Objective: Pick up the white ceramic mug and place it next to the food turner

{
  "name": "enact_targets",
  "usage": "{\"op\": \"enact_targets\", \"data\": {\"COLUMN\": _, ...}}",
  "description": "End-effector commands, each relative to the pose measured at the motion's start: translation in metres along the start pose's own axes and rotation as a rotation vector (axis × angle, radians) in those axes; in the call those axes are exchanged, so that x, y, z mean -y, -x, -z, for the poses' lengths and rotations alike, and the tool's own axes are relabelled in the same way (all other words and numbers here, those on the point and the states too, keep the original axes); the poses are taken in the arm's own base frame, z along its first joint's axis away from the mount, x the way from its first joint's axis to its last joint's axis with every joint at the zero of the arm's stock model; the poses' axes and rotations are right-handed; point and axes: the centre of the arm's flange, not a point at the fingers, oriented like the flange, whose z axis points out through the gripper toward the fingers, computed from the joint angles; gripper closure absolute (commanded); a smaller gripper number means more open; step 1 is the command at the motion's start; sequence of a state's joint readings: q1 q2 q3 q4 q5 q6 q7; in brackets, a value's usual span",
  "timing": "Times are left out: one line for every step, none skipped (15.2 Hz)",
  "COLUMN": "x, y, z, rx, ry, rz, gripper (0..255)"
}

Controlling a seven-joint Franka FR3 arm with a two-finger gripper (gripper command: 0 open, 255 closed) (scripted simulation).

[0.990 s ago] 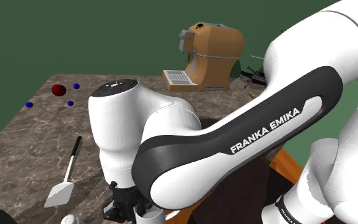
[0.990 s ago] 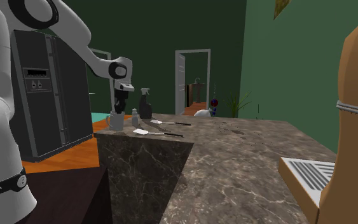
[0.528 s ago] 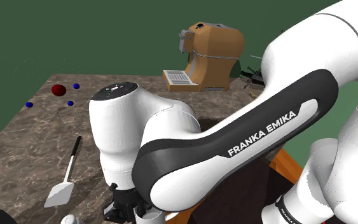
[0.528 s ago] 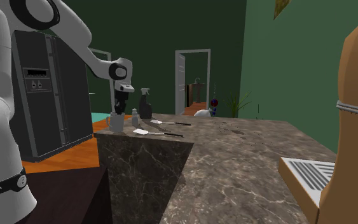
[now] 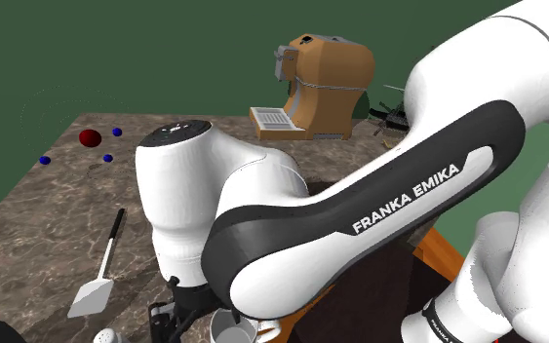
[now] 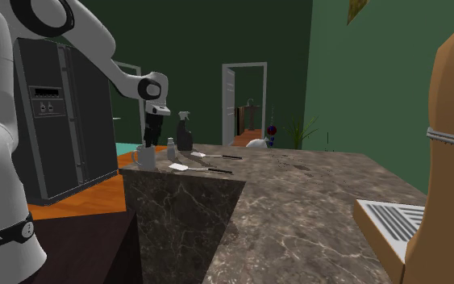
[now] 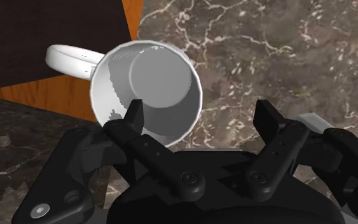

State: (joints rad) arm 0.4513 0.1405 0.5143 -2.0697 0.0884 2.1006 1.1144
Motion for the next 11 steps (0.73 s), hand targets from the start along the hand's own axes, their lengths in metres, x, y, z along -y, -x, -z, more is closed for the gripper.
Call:
{"op": "enact_targets", "data": {"x": 0.000, "y": 0.000, "z": 0.020, "rx": 0.000, "ry": 0.000, "rz": 0.000, "gripper": 0}}
{"op": "enact_targets", "data": {"x": 0.000, "y": 0.000, "z": 0.033, "rx": 0.000, "ry": 0.000, "rz": 0.000, "gripper": 0}}
{"op": "enact_targets", "data": {"x": 0.000, "y": 0.000, "z": 0.043, "rx": 0.000, "ry": 0.000, "rz": 0.000, "gripper": 0}}
{"op": "enact_targets", "data": {"x": 0.000, "y": 0.000, "z": 0.043, "rx": 0.000, "ry": 0.000, "rz": 0.000, "gripper": 0}}
{"op": "enact_targets", "data": {"x": 0.000, "y": 0.000, "z": 0.043, "rx": 0.000, "ry": 0.000, "rz": 0.000, "gripper": 0}}
{"op": "enact_targets", "data": {"x": 0.000, "y": 0.000, "z": 0.043, "rx": 0.000, "ry": 0.000, "rz": 0.000, "gripper": 0}}
{"op": "enact_targets", "data": {"x": 0.000, "y": 0.000, "z": 0.043, "rx": 0.000, "ry": 0.000, "rz": 0.000, "gripper": 0}}
{"op": "enact_targets", "data": {"x": 0.000, "y": 0.000, "z": 0.043, "rx": 0.000, "ry": 0.000, "rz": 0.000, "gripper": 0}}
{"op": "enact_targets", "data": {"x": 0.000, "y": 0.000, "z": 0.043, "rx": 0.000, "ry": 0.000, "rz": 0.000, "gripper": 0}}
{"op": "enact_targets", "data": {"x": 0.000, "y": 0.000, "z": 0.043, "rx": 0.000, "ry": 0.000, "rz": 0.000, "gripper": 0}}
{"op": "enact_targets", "data": {"x": 0.000, "y": 0.000, "z": 0.043, "rx": 0.000, "ry": 0.000, "rz": 0.000, "gripper": 0}}
